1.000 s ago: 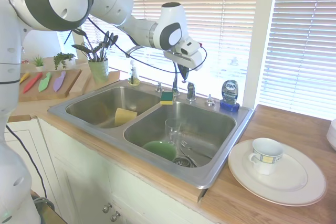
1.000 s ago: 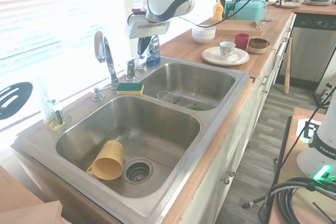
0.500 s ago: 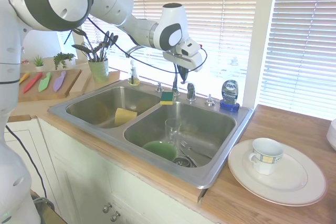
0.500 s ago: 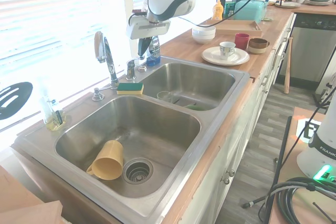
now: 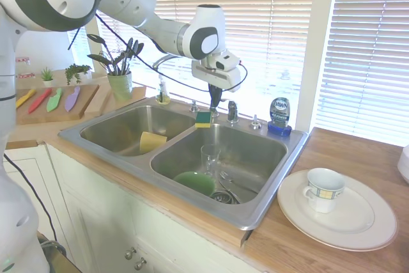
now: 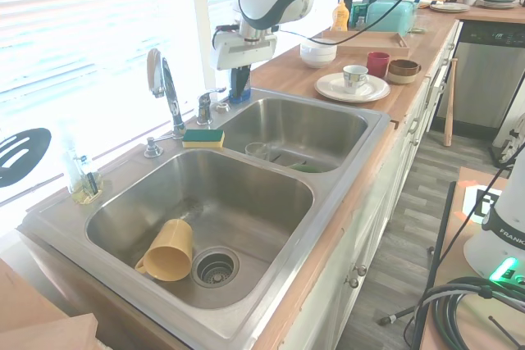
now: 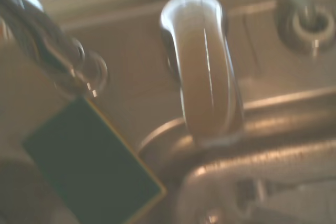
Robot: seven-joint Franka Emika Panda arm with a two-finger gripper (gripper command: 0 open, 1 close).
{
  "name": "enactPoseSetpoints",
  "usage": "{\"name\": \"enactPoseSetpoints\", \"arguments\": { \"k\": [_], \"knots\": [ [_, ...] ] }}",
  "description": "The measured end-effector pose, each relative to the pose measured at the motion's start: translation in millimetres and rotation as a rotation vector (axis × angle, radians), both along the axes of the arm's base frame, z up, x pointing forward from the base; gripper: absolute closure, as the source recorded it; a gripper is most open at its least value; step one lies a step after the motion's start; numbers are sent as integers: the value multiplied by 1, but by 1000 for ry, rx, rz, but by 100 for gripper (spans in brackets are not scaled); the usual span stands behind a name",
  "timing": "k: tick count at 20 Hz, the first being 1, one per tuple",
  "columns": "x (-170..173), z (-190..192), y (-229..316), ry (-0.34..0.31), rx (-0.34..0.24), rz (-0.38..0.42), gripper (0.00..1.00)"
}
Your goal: Turn off the faucet
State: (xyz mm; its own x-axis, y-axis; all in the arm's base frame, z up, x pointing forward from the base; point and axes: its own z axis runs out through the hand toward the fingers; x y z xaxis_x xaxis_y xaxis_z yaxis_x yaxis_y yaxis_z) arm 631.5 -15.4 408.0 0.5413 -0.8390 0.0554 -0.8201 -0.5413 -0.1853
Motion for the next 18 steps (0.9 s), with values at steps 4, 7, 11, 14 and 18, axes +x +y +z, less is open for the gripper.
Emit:
{"name": "enactPoseSetpoints", "arguments": {
  "k": [4,7,11,14,18],
  "knots": [
    [-43,-10,1,156,5,62,100],
    [-77,-16,-4,232,10,78,100],
    [-131,-29,-13,281,0,82,100],
    [-173,-32,-15,289,-7,85,100],
    [-220,-27,-9,270,-10,96,0]
  ]
}}
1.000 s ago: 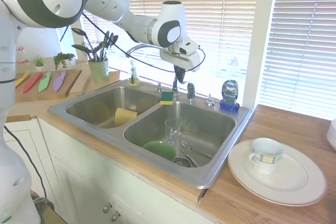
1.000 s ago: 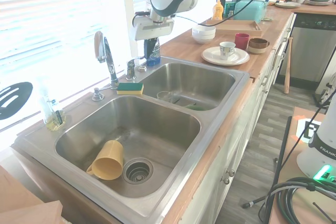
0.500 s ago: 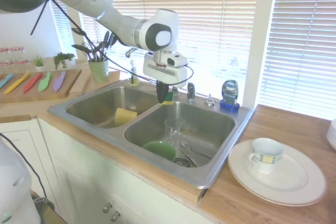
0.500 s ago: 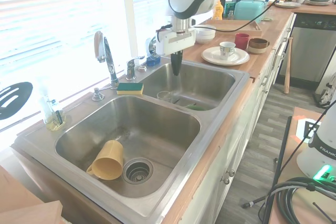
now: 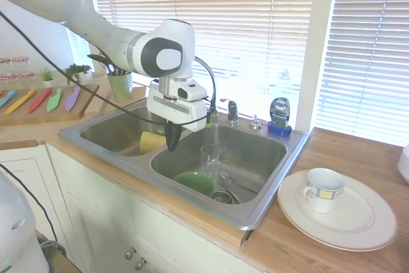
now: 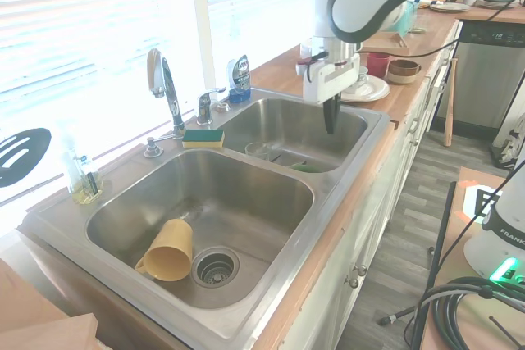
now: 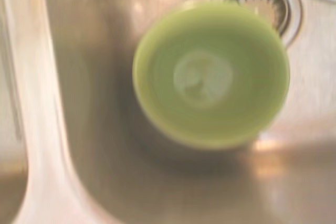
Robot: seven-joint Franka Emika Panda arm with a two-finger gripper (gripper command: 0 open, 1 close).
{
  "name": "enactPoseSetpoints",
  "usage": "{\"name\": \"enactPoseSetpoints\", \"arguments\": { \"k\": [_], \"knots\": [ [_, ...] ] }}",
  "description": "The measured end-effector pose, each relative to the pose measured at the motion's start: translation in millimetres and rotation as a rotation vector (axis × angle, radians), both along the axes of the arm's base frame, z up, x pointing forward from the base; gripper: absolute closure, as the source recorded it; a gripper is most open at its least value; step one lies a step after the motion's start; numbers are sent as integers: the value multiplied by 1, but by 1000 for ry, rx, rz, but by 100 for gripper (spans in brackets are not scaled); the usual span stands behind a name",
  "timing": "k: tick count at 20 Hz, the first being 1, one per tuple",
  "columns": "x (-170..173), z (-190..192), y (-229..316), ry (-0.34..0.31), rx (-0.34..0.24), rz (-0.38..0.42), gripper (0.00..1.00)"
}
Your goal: Turn off the faucet
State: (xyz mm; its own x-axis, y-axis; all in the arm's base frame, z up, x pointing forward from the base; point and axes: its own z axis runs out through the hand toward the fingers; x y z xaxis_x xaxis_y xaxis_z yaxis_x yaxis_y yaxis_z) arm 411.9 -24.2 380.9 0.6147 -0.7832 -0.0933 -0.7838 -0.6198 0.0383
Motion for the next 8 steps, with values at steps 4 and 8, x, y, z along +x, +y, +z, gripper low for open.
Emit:
{"name": "enactPoseSetpoints", "arguments": {
  "k": [4,8],
  "knots": [
    [-26,9,12,-30,-2,18,0],
    [-32,15,19,-49,0,27,0]
  ]
}}
